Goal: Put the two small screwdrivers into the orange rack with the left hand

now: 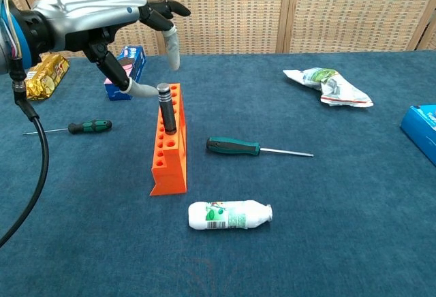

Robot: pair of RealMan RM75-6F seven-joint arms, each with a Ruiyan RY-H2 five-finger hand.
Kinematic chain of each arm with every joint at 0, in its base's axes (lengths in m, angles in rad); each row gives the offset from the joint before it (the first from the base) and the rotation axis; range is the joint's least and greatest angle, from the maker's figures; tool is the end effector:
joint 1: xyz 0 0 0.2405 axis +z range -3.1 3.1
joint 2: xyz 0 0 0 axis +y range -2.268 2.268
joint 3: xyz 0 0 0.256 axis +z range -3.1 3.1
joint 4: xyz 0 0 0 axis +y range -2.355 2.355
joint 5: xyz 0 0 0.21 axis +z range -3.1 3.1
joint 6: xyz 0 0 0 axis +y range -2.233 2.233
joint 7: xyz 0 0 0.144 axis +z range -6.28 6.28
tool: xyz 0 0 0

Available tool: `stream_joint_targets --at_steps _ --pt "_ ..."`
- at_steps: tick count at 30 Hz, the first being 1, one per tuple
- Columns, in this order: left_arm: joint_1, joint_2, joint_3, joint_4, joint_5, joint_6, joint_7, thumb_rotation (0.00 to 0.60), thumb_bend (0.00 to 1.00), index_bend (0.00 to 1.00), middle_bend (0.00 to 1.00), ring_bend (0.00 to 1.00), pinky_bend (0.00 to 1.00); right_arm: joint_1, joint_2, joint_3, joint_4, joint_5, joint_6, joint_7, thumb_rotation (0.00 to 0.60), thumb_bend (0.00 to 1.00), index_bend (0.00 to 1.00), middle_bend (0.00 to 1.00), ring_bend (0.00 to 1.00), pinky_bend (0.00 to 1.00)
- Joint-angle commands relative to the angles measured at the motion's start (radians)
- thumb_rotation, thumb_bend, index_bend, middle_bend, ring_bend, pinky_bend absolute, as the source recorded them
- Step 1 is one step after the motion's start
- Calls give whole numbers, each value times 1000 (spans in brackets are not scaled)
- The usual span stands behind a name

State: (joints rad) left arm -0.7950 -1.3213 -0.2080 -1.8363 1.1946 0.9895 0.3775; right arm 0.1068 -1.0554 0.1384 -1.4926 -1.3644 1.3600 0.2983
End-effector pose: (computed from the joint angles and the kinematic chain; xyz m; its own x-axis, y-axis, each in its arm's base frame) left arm -0.0753 0.3189 0.0424 0.4285 0.1826 0.8849 0.7811 -0.5671 -0.2613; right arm -0.3503 -0.2078 0.2023 0.2539 0.0251 0.9669 -0.9607 0.1223 0.2491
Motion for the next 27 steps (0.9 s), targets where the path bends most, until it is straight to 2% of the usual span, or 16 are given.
stream_joint_targets --at_steps 1,8,13,17,23,27 --pt "-3 -2 -2 6 -7 2 -1 600 255 455 0 0 0 1 0 0 0 1 -2 0 600 0 0 0 0 0" --pt "-1 9 -5 -5 -10 7 -30 600 254 454 0 0 0 1 -1 0 2 2 -3 1 600 0 0 0 0 0" --pt "39 91 -20 -42 35 61 -100 600 253 406 0 0 0 1 -1 0 2 0 -2 2 600 0 0 0 0 0" --pt "65 148 -21 -26 25 73 -127 600 227 402 0 0 0 0 -1 -2 -3 -7 3 -2 600 0 0 0 0 0" --pt "87 152 10 91 -55 37 -133 600 203 402 0 0 0 -1 -3 -6 -8 -12 7 -17 600 0 0 0 0 0" --pt "83 78 32 259 -139 -35 -168 600 203 402 0 0 0 3 -9 -4 -5 -2 1 -34 600 0 0 0 0 0"
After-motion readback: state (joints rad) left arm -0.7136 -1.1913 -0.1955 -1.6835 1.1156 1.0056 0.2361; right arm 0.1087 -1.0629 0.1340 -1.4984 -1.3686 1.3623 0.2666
